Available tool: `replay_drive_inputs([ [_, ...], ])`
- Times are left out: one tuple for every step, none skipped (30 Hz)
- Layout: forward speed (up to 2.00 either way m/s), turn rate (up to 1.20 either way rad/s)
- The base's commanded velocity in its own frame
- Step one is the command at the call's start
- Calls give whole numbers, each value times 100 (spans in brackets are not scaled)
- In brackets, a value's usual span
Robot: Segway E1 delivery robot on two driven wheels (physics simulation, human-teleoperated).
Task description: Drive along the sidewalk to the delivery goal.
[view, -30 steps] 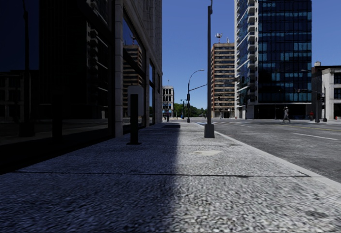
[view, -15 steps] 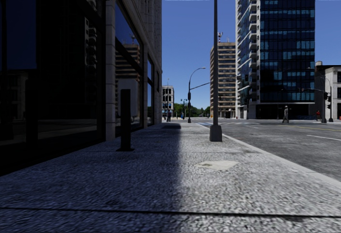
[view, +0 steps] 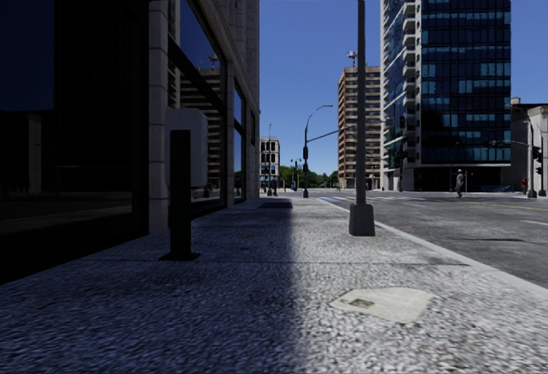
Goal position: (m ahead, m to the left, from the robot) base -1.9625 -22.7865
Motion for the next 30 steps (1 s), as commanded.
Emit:
replay_drive_inputs([
  [200,0],
  [200,0],
  [200,0],
  [200,0],
  [200,0],
  [200,0],
  [200,0],
  [200,0],
  [200,0],
  [200,0],
  [200,0],
  [200,0],
  [200,0],
  [200,0],
  [200,0],
  [200,0],
  [200,0],
  [200,0],
  [200,0],
  [200,0],
  [200,0],
  [200,0],
  [200,0],
  [200,0],
  [200,0],
  [200,0],
  [200,0],
  [200,0],
  [200,0],
  [200,0],
])
